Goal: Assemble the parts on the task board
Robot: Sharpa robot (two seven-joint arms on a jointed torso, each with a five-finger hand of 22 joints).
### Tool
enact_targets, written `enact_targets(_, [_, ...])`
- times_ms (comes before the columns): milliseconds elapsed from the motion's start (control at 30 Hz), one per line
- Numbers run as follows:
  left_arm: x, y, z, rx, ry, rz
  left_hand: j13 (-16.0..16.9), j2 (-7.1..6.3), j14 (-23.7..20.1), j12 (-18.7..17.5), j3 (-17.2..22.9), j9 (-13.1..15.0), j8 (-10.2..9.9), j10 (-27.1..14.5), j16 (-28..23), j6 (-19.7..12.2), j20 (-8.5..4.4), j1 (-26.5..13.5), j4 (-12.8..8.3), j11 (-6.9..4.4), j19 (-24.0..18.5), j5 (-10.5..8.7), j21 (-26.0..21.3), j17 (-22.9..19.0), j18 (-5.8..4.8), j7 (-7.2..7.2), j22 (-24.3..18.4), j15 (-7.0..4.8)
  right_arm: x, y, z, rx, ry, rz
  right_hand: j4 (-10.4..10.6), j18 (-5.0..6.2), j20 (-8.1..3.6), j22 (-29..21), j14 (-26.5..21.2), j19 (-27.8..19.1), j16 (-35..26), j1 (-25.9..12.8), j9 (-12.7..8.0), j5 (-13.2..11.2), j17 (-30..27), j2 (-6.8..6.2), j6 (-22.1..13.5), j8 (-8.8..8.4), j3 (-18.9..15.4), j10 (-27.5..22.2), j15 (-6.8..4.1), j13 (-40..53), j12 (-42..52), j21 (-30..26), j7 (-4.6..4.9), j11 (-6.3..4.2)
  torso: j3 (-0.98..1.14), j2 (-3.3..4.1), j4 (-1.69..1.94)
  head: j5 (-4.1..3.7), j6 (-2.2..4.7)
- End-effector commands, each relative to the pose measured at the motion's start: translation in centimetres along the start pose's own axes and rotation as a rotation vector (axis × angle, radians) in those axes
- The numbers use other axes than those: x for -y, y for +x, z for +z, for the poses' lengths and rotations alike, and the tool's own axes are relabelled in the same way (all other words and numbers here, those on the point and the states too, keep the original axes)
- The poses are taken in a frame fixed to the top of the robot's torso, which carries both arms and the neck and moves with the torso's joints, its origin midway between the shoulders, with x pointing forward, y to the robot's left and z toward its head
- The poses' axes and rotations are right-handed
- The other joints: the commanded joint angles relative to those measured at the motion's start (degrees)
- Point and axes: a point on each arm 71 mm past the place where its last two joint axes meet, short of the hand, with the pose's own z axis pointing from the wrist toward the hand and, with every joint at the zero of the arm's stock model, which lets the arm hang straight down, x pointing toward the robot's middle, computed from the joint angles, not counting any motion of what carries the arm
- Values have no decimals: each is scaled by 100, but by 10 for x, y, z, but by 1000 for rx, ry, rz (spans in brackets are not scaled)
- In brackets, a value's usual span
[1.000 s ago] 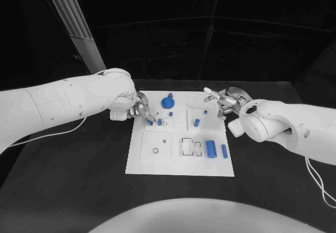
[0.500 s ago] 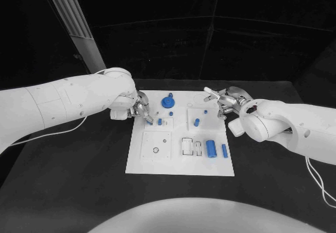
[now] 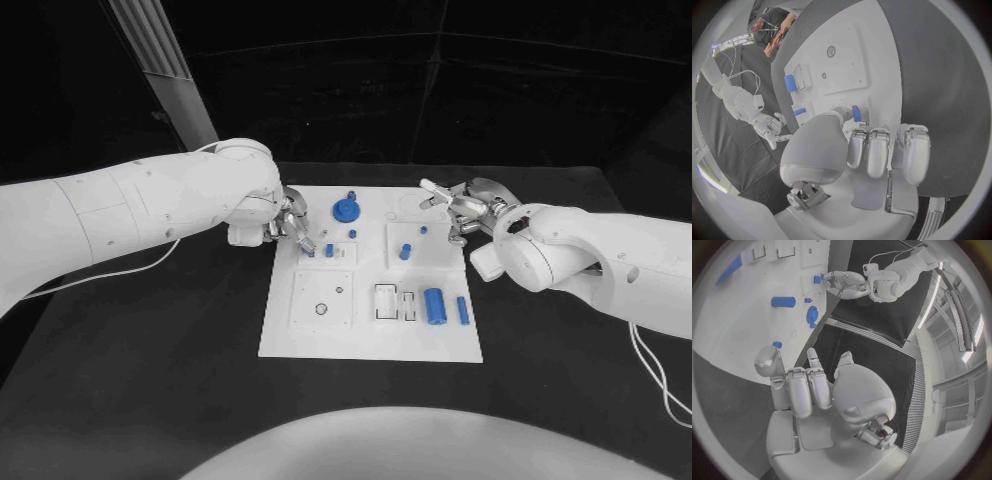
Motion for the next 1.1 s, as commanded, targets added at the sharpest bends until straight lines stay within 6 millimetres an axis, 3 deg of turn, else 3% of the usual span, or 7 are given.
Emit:
enact_targets(33, [-4,2,2,-10,-29,22,1506,-82,594,-29,5,4,32,606,17,-8,-15,-265,142,11,616,-149,23,1509,-38,25,1508,-9,-2,1,0,-2,-9,-3,1,25,-9,567,249,31,37,4,-10,31,1083,58,-32,32,-29,310,-42,1221,22,16,8,-32,0,0,0,-6,0])
enact_targets(133, [-3,2,2,-13,-28,25,1506,-78,594,-29,-142,-8,17,606,17,-2,-5,-569,240,20,616,-288,23,1509,-38,34,1508,0,-2,1,0,-2,-9,-3,1,25,-9,567,249,31,37,4,-10,31,1083,58,-32,32,-29,310,-42,1221,22,16,8,-32,-1,1,-1,-7,0])
enact_targets(267, [-3,2,2,-16,-29,27,1506,-4,594,-29,-327,-39,-21,606,17,5,3,-882,245,23,616,-665,23,1509,-38,35,1508,4,-2,1,0,-1,-9,-3,1,25,-9,567,249,31,37,4,-10,31,1083,58,-32,32,-29,310,-42,1221,22,16,8,-32,-1,3,-2,-9,-2])
enact_targets(500, [-3,2,2,-20,-34,30,1506,91,594,-29,-512,-76,-67,606,17,13,8,-1138,248,24,616,-951,23,1509,-38,36,1508,7,-2,1,0,-2,-9,-3,1,25,-9,568,246,31,36,16,-10,32,1080,71,-33,36,-28,309,-42,1218,21,12,8,-32,2,1,0,-16,-10])
enact_targets(1100, [-2,4,2,-37,-44,45,1506,103,594,-29,-519,-77,-69,606,17,12,7,-1061,216,12,614,-997,22,1509,-38,18,1507,1,-2,0,0,-1,-8,-3,1,25,-9,568,246,31,36,16,-10,32,1080,71,-33,36,-28,309,-42,1218,21,12,8,-32,-1,-5,3,-14,-12])
